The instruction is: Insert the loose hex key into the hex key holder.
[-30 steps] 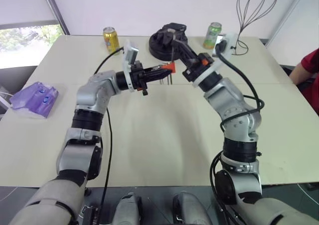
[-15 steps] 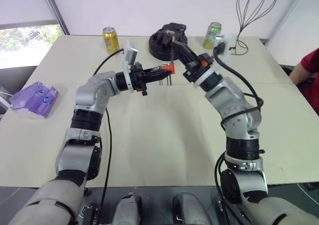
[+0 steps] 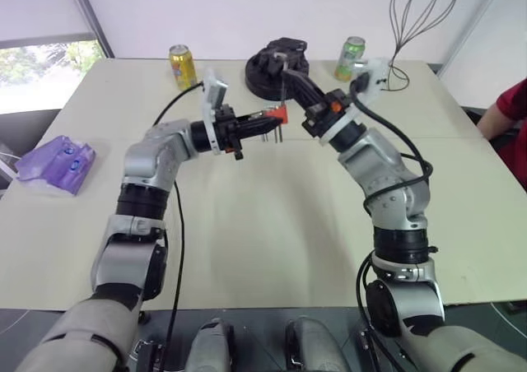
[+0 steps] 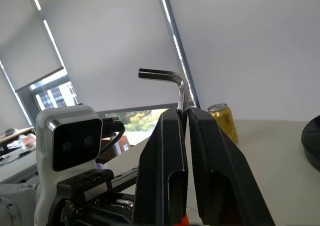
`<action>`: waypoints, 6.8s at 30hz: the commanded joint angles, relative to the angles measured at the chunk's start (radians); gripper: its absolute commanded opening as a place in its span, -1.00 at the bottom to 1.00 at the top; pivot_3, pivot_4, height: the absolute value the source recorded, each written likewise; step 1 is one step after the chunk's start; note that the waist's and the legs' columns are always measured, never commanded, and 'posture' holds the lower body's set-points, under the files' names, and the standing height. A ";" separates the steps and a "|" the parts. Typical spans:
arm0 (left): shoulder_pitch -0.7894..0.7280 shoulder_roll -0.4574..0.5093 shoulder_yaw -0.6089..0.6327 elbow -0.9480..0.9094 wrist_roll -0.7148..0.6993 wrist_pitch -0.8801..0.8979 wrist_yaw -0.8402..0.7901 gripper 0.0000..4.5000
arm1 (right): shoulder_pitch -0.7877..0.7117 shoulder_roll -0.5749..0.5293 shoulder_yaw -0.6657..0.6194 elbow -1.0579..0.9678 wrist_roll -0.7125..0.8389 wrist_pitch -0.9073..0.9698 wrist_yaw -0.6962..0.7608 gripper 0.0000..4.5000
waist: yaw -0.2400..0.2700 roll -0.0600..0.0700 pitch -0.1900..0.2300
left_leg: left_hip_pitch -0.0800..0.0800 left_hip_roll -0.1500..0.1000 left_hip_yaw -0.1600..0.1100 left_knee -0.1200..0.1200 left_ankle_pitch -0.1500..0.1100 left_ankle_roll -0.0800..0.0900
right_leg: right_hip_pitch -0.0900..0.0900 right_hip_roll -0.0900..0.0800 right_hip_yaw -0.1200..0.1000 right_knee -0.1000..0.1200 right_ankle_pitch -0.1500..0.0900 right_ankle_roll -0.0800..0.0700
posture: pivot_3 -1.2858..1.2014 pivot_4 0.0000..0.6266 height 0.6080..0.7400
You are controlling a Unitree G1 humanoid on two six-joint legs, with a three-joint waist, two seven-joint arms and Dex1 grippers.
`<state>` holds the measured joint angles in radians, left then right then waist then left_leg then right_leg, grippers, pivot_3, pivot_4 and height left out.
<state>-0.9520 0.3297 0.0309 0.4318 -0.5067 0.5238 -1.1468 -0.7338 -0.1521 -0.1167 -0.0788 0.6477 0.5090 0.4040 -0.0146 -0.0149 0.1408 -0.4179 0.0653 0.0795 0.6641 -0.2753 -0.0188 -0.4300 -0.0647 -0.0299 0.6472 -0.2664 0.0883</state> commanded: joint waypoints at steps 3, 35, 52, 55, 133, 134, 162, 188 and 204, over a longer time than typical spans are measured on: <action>-0.020 0.016 0.037 -0.062 -0.031 -0.021 -0.011 -1.00 | -0.005 -0.025 -0.027 0.018 -0.028 -0.025 -0.017 -0.98 | 0.000 0.000 0.000 | 0.000 0.000 0.000 0.000 0.000 0.000 | 0.000 0.000 0.000 0.000 0.000 0.000 | 0.03 -0.52 1.00; -0.052 0.010 -0.046 0.029 0.033 -0.057 -0.104 -1.00 | -0.024 0.013 -0.018 -0.062 0.036 0.021 -0.032 -0.98 | 0.001 0.000 0.001 | -0.001 0.000 0.000 0.000 0.000 0.000 | 0.000 0.000 0.000 0.000 0.000 0.000 | 0.03 -0.52 1.00; -0.082 0.003 -0.019 0.088 0.042 -0.089 -0.097 -1.00 | 0.007 0.015 -0.021 -0.096 0.037 0.035 -0.047 -0.98 | 0.000 0.000 0.001 | 0.000 0.000 0.000 0.000 0.000 0.000 | 0.000 0.000 0.000 0.000 0.000 0.000 | 0.03 -0.52 1.00; -0.064 0.009 -0.032 0.079 0.052 -0.091 -0.100 -1.00 | -0.007 0.015 -0.030 -0.087 0.039 0.030 -0.050 -0.98 | 0.001 0.000 0.001 | 0.000 0.000 0.000 0.000 0.000 0.000 | 0.000 0.000 0.000 0.000 0.000 0.000 | 0.03 -0.52 1.00; -0.071 0.030 -0.005 0.031 0.079 -0.151 -0.065 -1.00 | 0.040 -0.042 -0.005 -0.016 -0.015 0.038 0.033 -0.98 | 0.001 0.000 0.001 | -0.001 0.000 0.000 0.000 0.000 0.000 | 0.000 0.000 0.000 0.000 0.000 0.000 | 0.03 -0.52 1.00; -0.070 0.030 -0.005 0.030 0.079 -0.151 -0.065 -1.00 | 0.041 -0.042 -0.006 -0.014 -0.016 0.037 0.030 -0.98 | 0.001 0.000 0.001 | -0.001 0.000 0.000 0.000 0.000 0.000 | 0.000 0.000 0.000 0.000 0.000 0.000 | 0.03 -0.52 1.00; -0.081 0.048 -0.025 0.040 0.113 -0.215 -0.071 -1.00 | 0.069 -0.062 -0.016 -0.012 -0.060 -0.001 -0.017 0.97 | 0.001 0.000 0.001 | -0.001 0.000 0.000 0.000 0.000 0.000 | 0.000 0.000 0.000 0.000 0.000 0.000 | 0.03 -0.52 1.00; -0.023 0.046 -0.040 -0.007 0.122 -0.198 -0.071 -1.00 | -0.029 -0.047 -0.041 -0.008 -0.026 0.029 -0.072 0.97 | 0.001 0.000 0.001 | -0.001 0.000 0.000 0.000 0.000 0.000 | 0.000 0.000 0.000 0.000 0.000 0.000 | 0.03 -0.52 1.00; -0.028 0.044 -0.032 -0.012 0.108 -0.176 -0.059 -1.00 | -0.030 -0.078 0.012 -0.049 -0.049 0.036 -0.032 -0.28 | 0.001 0.000 0.001 | -0.001 0.000 0.000 0.000 0.000 0.000 | 0.000 0.000 0.000 0.000 0.000 0.000 | 0.03 -0.52 1.00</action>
<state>-0.9657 0.3588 -0.0241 0.4624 -0.3792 0.3657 -1.1957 -0.7421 -0.2096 -0.0857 -0.1006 0.6173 0.5614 0.3746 -0.0137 -0.0146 0.1415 -0.4185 0.0652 0.0793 0.6645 -0.2754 -0.0187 -0.4300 -0.0645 -0.0296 0.6470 -0.2664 0.0883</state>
